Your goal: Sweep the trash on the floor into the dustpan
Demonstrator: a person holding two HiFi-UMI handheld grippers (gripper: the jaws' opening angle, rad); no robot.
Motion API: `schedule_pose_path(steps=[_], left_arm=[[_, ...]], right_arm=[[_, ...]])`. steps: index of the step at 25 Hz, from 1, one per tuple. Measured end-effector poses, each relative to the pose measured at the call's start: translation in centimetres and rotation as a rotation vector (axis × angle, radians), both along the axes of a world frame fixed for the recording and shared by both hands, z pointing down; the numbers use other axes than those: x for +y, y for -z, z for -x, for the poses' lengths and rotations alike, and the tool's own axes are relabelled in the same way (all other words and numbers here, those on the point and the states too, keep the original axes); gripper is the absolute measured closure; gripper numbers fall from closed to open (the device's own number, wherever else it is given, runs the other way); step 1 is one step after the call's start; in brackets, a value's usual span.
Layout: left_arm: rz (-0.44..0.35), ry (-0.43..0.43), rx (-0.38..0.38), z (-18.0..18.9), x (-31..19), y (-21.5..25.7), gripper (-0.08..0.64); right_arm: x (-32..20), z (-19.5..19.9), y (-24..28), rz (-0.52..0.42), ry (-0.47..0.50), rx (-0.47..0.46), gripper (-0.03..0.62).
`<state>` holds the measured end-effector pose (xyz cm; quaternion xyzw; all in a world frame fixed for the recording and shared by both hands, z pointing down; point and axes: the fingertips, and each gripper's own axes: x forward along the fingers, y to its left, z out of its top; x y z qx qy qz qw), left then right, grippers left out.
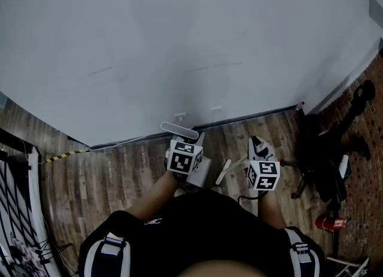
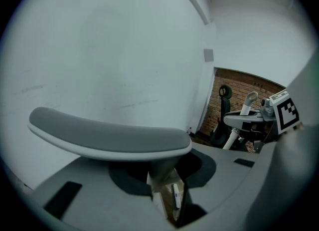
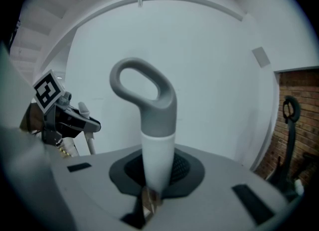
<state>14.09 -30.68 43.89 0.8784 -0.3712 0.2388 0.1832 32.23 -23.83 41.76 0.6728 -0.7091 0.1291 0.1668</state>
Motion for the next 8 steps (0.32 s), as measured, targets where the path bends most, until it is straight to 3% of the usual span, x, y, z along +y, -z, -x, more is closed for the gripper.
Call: schedule_pose_path(steps=[8], left_arm=[[-0.021, 0.024, 0.007, -0.1, -1.1, 0.4, 0.449]], right_arm=[[-1.0, -0.1, -0.1, -0.001, 0.018, -0.011, 0.554]])
